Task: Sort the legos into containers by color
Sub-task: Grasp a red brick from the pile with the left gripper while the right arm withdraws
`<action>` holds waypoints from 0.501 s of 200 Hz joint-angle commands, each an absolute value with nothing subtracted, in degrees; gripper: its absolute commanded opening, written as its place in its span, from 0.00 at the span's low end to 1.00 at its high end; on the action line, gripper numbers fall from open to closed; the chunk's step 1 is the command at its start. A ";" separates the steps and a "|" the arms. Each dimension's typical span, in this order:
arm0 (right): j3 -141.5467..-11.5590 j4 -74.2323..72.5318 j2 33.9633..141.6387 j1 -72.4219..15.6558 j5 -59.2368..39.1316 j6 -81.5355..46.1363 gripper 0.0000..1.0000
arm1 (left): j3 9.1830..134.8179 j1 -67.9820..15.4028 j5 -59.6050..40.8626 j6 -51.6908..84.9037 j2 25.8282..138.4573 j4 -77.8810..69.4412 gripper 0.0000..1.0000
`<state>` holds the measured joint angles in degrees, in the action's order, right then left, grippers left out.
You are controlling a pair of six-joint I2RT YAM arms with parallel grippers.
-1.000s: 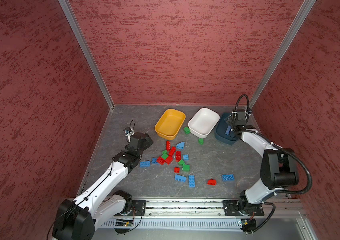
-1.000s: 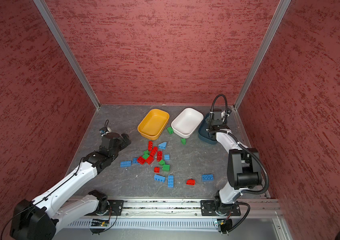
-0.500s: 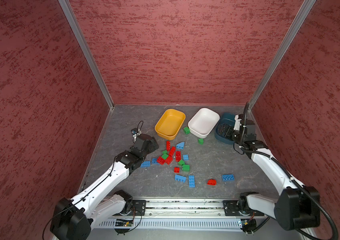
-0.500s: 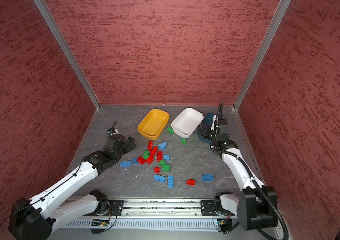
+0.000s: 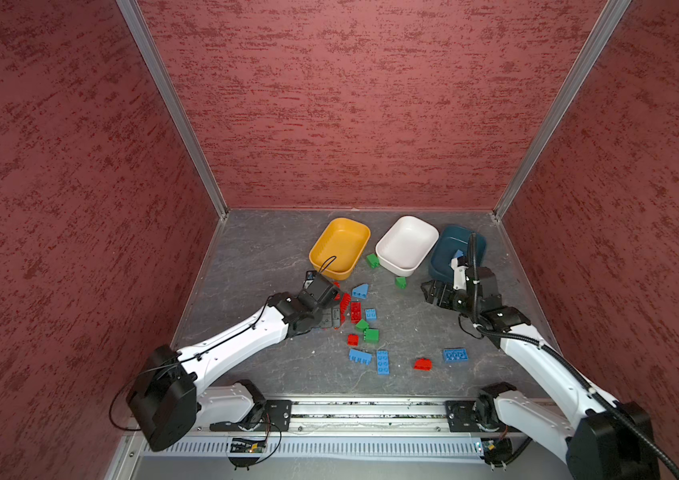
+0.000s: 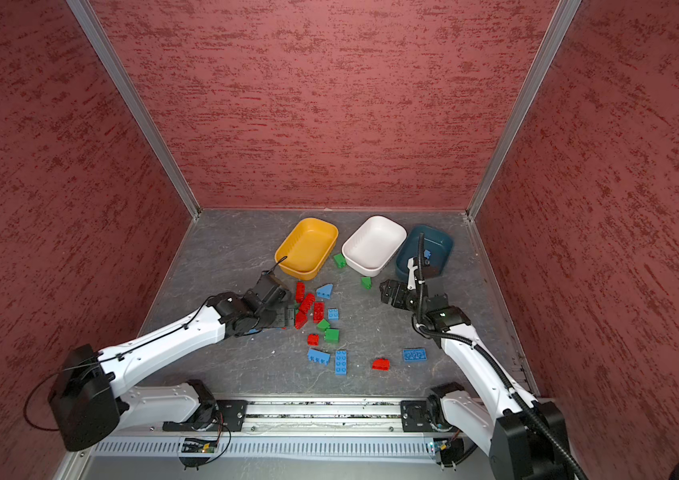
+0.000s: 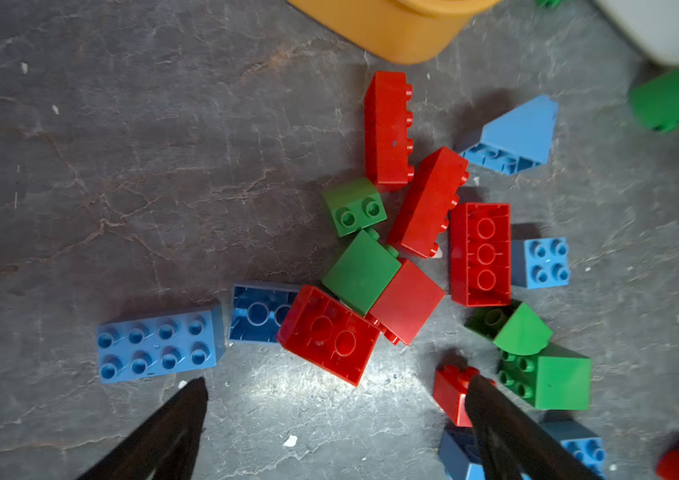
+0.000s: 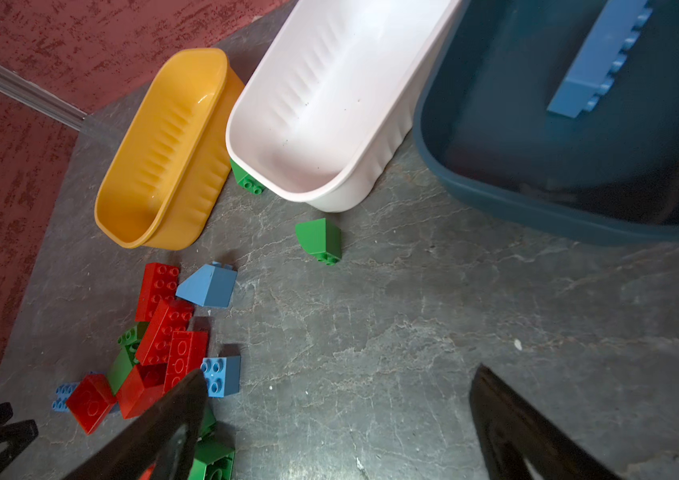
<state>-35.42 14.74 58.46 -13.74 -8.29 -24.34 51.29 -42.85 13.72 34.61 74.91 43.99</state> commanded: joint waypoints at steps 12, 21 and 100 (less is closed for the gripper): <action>-35.71 8.51 59.31 -13.97 -1.63 -21.38 0.99 | 57.19 -43.23 15.53 22.69 83.66 54.21 0.93; -36.29 8.13 60.44 -13.96 -0.26 -20.72 0.99 | 58.44 -43.14 15.30 20.94 85.59 55.16 0.93; -40.74 9.87 65.96 -13.96 3.05 -20.35 0.99 | 63.28 -40.13 9.34 12.66 96.53 52.43 0.69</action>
<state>-38.89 10.50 66.17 -13.74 0.71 -21.12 61.89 -40.71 10.52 15.79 95.11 52.90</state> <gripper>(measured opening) 0.989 0.727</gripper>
